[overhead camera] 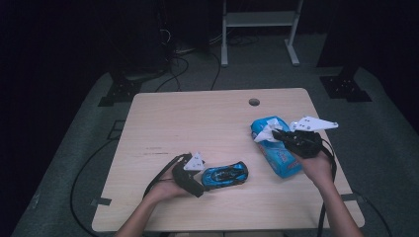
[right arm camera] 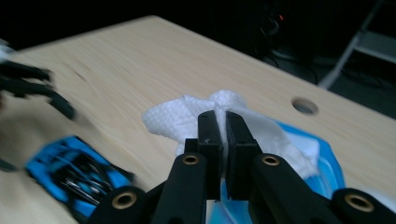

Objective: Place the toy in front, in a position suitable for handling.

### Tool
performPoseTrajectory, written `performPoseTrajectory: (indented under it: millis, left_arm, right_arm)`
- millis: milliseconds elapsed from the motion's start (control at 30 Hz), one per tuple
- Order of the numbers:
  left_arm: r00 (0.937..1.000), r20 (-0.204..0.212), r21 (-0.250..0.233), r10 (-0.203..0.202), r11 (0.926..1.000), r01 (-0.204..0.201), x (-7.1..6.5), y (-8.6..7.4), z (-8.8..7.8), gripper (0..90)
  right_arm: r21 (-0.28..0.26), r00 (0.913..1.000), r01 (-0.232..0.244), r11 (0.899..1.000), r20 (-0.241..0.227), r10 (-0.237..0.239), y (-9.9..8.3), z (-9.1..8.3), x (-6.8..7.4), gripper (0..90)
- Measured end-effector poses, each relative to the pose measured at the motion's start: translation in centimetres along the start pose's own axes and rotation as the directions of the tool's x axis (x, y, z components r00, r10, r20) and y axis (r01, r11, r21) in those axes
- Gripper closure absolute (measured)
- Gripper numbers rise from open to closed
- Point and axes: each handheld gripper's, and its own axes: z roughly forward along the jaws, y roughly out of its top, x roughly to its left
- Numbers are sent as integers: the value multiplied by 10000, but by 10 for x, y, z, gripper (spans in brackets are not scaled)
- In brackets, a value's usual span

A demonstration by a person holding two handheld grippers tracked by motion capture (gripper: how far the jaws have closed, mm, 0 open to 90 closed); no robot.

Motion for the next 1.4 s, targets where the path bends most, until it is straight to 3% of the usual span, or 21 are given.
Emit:
performPoseTrajectory:
  millis: [133,267,333,400,433,567,633,733,767,800,833,867,900,967,1033,1100,1167,1233,1400]
  left_arm:
    - [10000,-17,-34,-95,9999,95,1,-3,0,92]
    - [10000,-30,-19,-41,10000,41,0,-6,-1,92]
    - [10000,-28,-10,-22,10000,22,0,-6,-1,92]
    - [10000,-25,-6,-14,10000,14,-1,-6,0,92]
    - [10000,-8,2,3,10000,-3,-1,-6,0,92]
    - [9999,46,36,99,9999,-99,-1,-5,2,92]
    - [9999,62,64,138,9999,-139,-1,-6,3,92]
    - [9999,58,29,86,10000,-86,-1,-6,4,92]
    - [10000,42,-9,70,10000,-70,-1,-6,4,92]
    - [10000,22,-24,42,10000,-42,-1,-6,4,92]
    - [10000,32,-29,16,10000,-16,0,-6,4,92]
    - [10000,92,-37,21,10000,-20,0,-6,5,96]
    - [9999,158,-49,22,10000,-22,0,-7,5,112]
    - [9996,275,-53,52,10000,-51,-1,-7,5,149]
    - [9989,424,-39,215,9998,-214,0,-7,4,219]
    - [9987,447,9,239,9997,-240,0,-7,3,250]
    - [9981,537,19,288,9996,-290,-1,-8,3,289]
    - [9981,543,31,294,9996,-296,-1,-8,2,294]
    - [9980,580,5,247,9997,-248,0,-9,2,290]
  right_arm:
    - [-483,9946,196,9986,-1012,-244,15,-9,25,861]
    - [-508,9770,455,9977,-2058,-550,18,-10,57,860]
    - [-518,9598,278,9983,-2778,-412,15,-8,70,860]
    - [-333,9474,246,9991,-3183,-340,10,-4,79,860]
    - [-221,9369,92,9997,-3493,-163,7,0,82,860]
    - [417,8919,-716,9966,-4447,827,-9,18,85,860]
    - [930,8802,-953,9911,-4572,1275,-18,29,80,858]
    - [1605,8803,-1201,9797,-4389,1799,-30,46,71,852]
    - [1809,8724,-1433,9730,-4411,2105,-34,51,67,850]
    - [1972,8728,-1480,9691,-4347,2218,-36,56,66,849]
    - [2104,8906,-1176,9705,-4101,1968,-37,60,66,845]
    - [2206,9028,-914,9711,-3931,1743,-37,63,68,844]
    - [2278,9080,-692,9713,-3888,1559,-37,67,71,838]
    - [2343,9361,286,9717,-3472,562,-35,72,81,817]
    - [2244,9345,846,9708,-3560,8,-34,78,92,779]
    - [2308,9333,1544,9607,-3530,-652,-32,83,103,734]
    - [2384,9252,2012,9501,-3648,-1044,-31,89,110,676]
    - [2504,9221,2363,9389,-3625,-1354,-31,95,116,625]
    - [2518,9174,2775,9271,-3560,-1779,-36,105,124,573]
